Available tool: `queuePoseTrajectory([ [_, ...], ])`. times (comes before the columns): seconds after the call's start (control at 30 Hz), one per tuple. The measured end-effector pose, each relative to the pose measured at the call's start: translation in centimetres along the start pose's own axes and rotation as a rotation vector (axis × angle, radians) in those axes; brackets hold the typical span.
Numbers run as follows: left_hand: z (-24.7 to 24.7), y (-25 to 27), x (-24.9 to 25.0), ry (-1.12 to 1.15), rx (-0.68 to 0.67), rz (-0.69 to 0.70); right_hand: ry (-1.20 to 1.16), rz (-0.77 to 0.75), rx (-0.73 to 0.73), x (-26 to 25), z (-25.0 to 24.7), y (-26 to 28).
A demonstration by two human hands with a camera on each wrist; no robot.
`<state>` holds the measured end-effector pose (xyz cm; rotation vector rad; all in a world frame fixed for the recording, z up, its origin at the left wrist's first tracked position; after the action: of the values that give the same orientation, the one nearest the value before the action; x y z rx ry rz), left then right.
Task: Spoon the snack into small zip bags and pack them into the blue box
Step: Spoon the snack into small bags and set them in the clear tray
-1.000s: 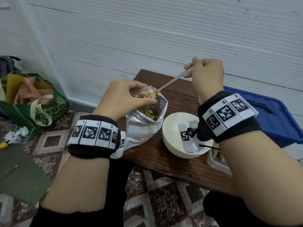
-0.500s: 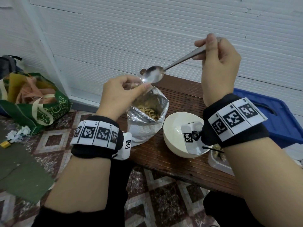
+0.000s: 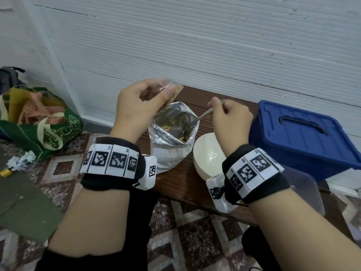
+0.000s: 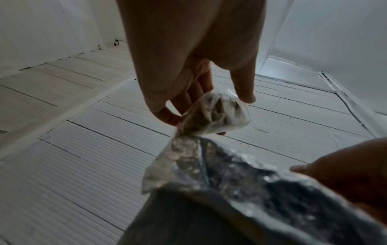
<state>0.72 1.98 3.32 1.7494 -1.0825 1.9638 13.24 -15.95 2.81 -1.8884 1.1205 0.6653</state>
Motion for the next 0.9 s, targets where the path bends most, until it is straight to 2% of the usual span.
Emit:
queuePoseTrajectory([
  [0.13,1.4,0.4,0.7,0.055,-0.069,0.024,0.031,0.016,-0.094,0.7,1.6,0.9],
  [0.23,2.5,0.7,0.8,0.077,-0.115,0.029,-0.008,0.083,-0.119,1.5,1.4,1.0],
  [0.3,3.4,0.9,0.8,0.081,-0.142,0.029,-0.062,0.116,-0.075,1.9,0.3,0.8],
  [0.43,5.8,1.5,1.0,0.064,-0.211,0.045,-0.191,0.085,0.08,1.1,-3.4,0.1],
  [0.53,7.8,2.3,1.7,0.105,-0.231,0.082,-0.251,0.081,-0.003,0.4,-4.8,-0.1],
  [0.63,10.2,3.1,1.4,0.193,-0.257,0.041,-0.326,0.077,-0.082,0.6,-5.9,-0.1],
  [0.9,15.6,5.7,1.4,0.215,-0.402,0.069,-0.287,0.095,-0.099,3.8,-9.5,0.4],
])
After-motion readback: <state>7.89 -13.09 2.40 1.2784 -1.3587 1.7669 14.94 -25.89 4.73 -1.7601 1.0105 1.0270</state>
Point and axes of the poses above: each hand's wrist, its own y-axis away from the middle knuckle, its own z-axis out of the palm, x = y × z, the point moved 9 cm from there along -y, towards the middle knuckle, and after that the axes turned 4 degrees about y, right-handed, at the moved point
